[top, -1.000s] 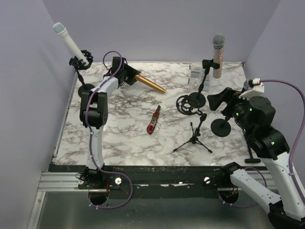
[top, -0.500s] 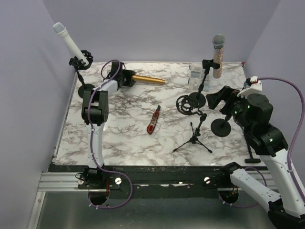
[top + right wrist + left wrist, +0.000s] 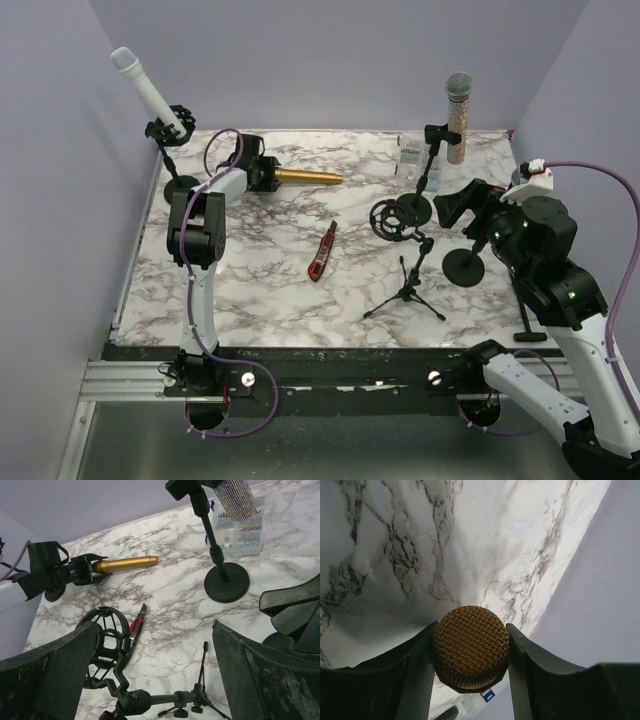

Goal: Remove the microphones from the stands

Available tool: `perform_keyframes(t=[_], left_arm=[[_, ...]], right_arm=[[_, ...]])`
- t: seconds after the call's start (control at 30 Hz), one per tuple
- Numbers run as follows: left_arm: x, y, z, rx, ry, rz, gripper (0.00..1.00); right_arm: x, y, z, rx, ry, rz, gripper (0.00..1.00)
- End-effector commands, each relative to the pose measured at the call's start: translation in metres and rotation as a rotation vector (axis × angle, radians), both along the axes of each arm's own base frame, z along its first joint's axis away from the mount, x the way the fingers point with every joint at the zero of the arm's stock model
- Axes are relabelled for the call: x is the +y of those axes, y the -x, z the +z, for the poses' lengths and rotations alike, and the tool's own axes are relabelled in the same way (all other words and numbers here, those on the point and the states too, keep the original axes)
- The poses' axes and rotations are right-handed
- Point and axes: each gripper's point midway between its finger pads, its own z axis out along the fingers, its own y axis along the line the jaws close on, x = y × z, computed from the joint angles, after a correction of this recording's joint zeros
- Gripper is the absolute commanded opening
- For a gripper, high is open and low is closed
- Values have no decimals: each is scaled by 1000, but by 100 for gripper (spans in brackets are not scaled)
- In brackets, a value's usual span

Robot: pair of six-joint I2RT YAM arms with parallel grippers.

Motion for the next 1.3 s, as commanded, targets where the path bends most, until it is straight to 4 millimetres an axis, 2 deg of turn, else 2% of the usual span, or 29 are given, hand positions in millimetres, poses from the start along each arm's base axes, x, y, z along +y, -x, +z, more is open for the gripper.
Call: perform_keyframes(t=[0.0,0.27,0.4,0.7,0.77,0.9,0.97,1.0,1.13,1.27], left_arm=[[1,5,11,46,5,57,43],[1,7,10,62,8,58,67],[-1,8,10,63,18,52,74],[-7,4,11,46,44,20,76],[-10,3,17,32,49,-2,78],[-9,7,37,-26,12,-43,91],[-9,12,52,-86,4,-62,94],[-10,13,67,-137,6,-77,94],[-13,33,103,-245,-19,-153,97],[-26,65,136,-354,-13,-259,98]], right_arm=[[-6,9,13,-20,-6,-11,100],[-11,15,16,-32,-10,-23,100],[-12,16,17,-32,-8,-25,100],[-12,17,19,-33,-14,-28,100],[-12,17,19,-33,-15,-27,100],[-11,15,15,-22,-13,-25,100],[-11,14,12,-19,-9,-26,100],[-11,14,11,-17,-5,-29,100],[-15,12,5,0,28,-43,100],[-16,13,0,23,58,-36,100]])
